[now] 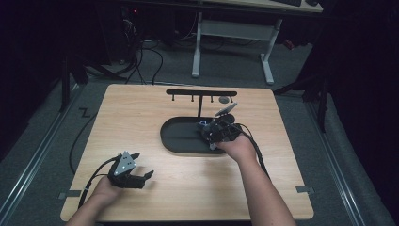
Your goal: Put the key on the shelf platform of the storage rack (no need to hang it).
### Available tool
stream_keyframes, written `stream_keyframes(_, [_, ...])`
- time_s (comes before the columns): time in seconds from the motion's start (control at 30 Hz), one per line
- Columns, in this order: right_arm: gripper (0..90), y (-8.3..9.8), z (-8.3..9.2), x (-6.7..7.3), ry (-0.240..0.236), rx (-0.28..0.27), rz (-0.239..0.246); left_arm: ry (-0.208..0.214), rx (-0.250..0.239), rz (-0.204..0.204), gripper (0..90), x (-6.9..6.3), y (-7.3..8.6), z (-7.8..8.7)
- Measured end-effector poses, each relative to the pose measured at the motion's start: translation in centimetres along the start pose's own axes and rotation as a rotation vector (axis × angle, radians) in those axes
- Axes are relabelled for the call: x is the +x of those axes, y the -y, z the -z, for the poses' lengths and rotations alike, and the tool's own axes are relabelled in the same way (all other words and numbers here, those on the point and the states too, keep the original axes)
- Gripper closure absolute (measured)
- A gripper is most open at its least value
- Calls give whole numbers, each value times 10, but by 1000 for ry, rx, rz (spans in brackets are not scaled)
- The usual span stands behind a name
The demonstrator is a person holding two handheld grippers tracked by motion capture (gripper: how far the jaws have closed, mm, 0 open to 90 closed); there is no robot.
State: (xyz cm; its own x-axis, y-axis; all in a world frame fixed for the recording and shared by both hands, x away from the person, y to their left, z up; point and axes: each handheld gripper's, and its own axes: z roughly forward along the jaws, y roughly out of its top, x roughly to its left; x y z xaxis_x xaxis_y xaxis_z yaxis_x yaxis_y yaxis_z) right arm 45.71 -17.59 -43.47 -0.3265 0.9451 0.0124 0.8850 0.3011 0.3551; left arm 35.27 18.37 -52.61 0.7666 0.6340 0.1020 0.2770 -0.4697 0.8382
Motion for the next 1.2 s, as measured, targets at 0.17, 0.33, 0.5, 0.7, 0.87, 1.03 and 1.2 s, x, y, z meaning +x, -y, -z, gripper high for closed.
stream_keyframes(0.17, [213,2,8,2,6,-16,9,0,0,0,153,0,0,0])
stream_keyframes(0.33, [208,8,12,4,4,-33,13,-1,0,-1,153,0,0,0])
stream_keyframes(0.5, [196,16,19,7,11,-45,30,-2,1,-1,153,0,0,0])
stream_keyframes(0.7, [172,29,29,14,37,-80,54,-2,3,-3,153,0,0,0])
stream_keyframes(0.87, [146,44,37,18,16,-104,82,-3,5,-4,153,-1,0,0])
stream_keyframes(1.03, [123,61,41,18,15,-123,85,-4,5,-5,153,-1,0,0])
stream_keyframes(1.2, [94,84,40,14,13,-145,71,-5,6,-6,153,-1,0,0])
